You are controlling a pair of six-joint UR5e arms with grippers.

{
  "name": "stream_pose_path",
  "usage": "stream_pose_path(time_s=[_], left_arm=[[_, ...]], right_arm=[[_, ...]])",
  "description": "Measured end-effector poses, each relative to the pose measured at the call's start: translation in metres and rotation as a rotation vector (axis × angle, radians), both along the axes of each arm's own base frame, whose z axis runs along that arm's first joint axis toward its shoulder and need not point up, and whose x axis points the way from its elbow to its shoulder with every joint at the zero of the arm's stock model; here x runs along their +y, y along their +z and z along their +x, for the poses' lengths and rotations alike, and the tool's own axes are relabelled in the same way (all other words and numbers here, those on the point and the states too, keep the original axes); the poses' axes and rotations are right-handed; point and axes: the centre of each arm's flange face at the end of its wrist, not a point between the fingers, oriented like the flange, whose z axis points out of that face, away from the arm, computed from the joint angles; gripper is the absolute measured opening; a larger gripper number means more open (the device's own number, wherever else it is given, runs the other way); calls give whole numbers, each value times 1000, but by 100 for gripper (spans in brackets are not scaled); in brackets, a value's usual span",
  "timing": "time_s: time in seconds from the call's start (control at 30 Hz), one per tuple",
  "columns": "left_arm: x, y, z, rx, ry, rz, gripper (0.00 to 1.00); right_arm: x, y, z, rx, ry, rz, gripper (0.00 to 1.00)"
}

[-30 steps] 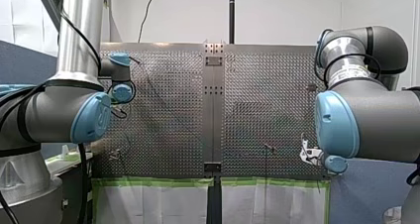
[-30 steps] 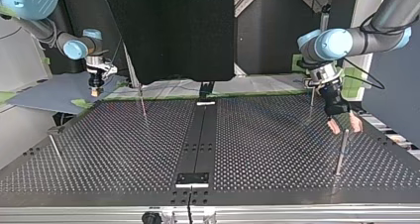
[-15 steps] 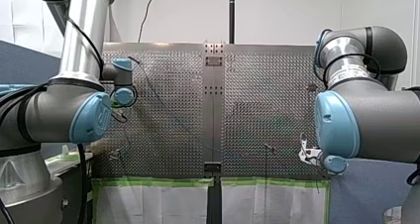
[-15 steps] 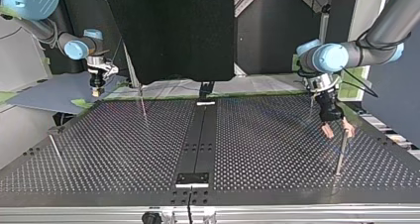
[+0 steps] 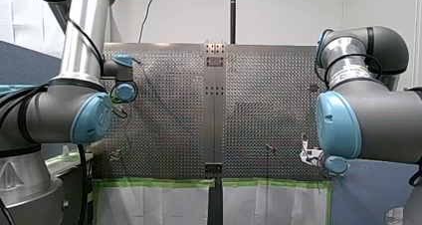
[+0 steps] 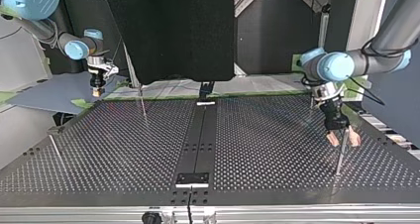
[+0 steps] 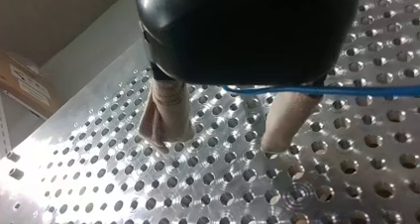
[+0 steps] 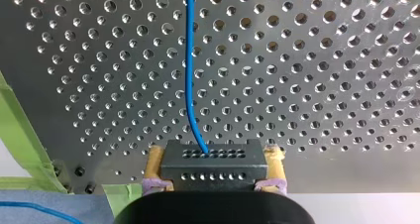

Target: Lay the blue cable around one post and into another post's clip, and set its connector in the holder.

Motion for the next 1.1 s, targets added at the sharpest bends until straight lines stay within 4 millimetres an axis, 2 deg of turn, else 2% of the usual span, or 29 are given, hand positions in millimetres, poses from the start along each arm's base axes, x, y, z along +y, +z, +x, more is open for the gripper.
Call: stream_pose_path(time_s=[0.17,0.5,0.93,1.1], left_arm=[[4,-1,4,5,1,1,98],[3,-27,16,78,-28,11,98],[2,-31,13,114,-9,22,98],[3,-32,13,119,-6,21,98]], right_arm=[[0,0,0,0,0,0,0],[0,0,0,4,0,1,0],[-1,2,-2,37,-20,-2,0],[1,16,-1,74,-33,9,0]])
